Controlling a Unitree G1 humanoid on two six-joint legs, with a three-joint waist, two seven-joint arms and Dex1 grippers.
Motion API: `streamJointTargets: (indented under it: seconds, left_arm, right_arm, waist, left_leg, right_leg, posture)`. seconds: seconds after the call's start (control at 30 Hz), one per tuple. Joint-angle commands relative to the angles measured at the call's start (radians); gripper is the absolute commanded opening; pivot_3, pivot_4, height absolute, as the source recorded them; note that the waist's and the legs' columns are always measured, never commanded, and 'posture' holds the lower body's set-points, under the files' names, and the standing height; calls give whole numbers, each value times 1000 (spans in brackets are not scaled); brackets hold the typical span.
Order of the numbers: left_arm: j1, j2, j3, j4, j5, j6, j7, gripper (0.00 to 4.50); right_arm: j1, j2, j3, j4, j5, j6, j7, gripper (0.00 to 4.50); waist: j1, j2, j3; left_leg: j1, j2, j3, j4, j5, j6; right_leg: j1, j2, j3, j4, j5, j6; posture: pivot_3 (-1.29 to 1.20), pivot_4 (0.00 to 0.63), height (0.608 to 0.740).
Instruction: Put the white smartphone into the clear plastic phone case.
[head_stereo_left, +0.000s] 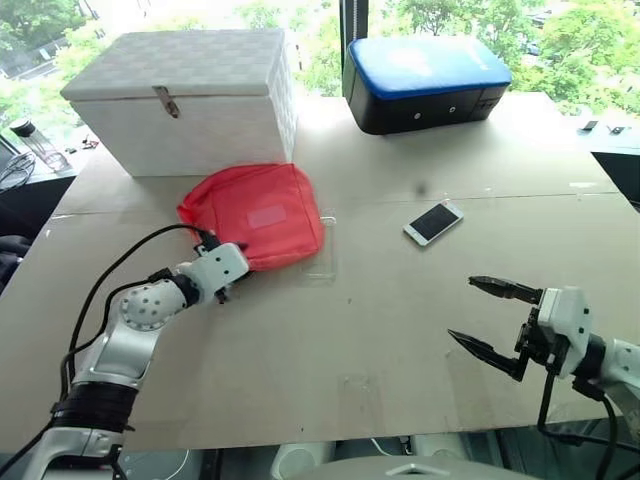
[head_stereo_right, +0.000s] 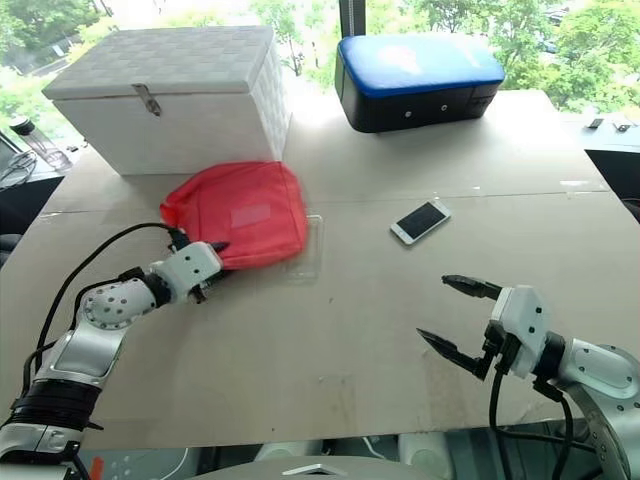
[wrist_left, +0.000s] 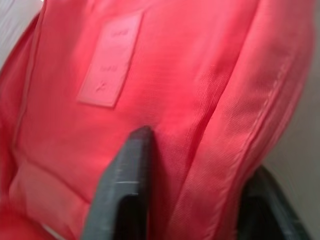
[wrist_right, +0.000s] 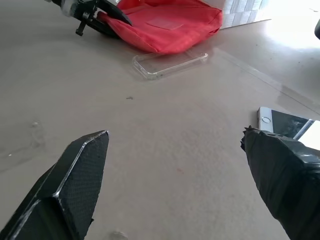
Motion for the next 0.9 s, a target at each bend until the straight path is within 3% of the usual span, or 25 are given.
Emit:
streamJointTargets:
  seconds: [0.03,0.23,0.3,0.4,0.5,0.57,0.63,0.77,0.9]
  left_arm:
    - [72,67,139,99,-20,-10,46,64]
    - [197,127,294,172,-79,-67,41,64]
    - [224,126,346,125,-185,-9,-51,64]
    - [243,110,402,-5,-365,109,-178,1155]
    - [284,122,436,-228,-636,369,-326,2765]
    - [257,165,436,-321,-772,541,-366,3330]
    - [208,226,390,-397,-837,653,-418,4110]
    - [43,259,198,-439,-753,660,-475,4110]
    - [-184,166,-47,-371,-590,572,-520,4110]
  right_arm:
    - [-11,8,9,1,-2,-27,-3,4500]
    - [-60,1,50,26,5,-14,14,4500]
    - [-75,-2,61,32,3,-12,18,4500]
    - [-100,-7,66,43,14,-1,20,4500]
    - [-119,-10,67,52,19,6,23,4500]
    - [-121,-11,68,48,20,9,24,4500]
    - [-116,-12,68,39,23,13,24,4500]
    - [-104,-12,60,16,27,23,15,4500]
    - [-74,-14,37,-20,29,35,-10,4500]
  waist:
    - [-12,0,0]
    - [-13,0,0]
    - [-12,-1,0]
    - [-3,-1,1]
    - [4,-2,1]
    - [9,-2,1]
    - [11,-2,2]
    - [12,2,2]
    - [10,2,2]
  left_leg:
    - [0,0,0,0,0,0]
    - [1,-1,2,-2,0,0]
    - [0,-2,3,-2,0,0]
    - [-1,-2,1,-2,0,0]
    - [-2,-2,0,-1,0,0]
    - [-2,-2,0,-1,0,0]
    - [-2,-2,-1,-1,0,0]
    - [-2,-2,-1,-1,0,0]
    - [-2,-3,1,-1,2,-4]
  right_leg:
    - [0,-1,0,0,0,0]
    - [-1,-2,2,-1,0,0]
    - [-1,-3,2,-2,0,0]
    - [-1,-4,0,-2,0,0]
    - [-1,-4,-1,-2,0,0]
    - [-1,-4,-2,-2,0,0]
    - [-1,-3,-2,-2,0,0]
    - [0,-2,-3,-2,0,0]
    - [-1,-2,-1,-2,0,0]
  posture:
    - [0,150,740]
    - [0,150,740]
    - [0,150,740]
    - [0,150,740]
    - [0,150,740]
    - [0,150,740]
    - [0,150,740]
    - [0,150,740]
    - [0,150,740]
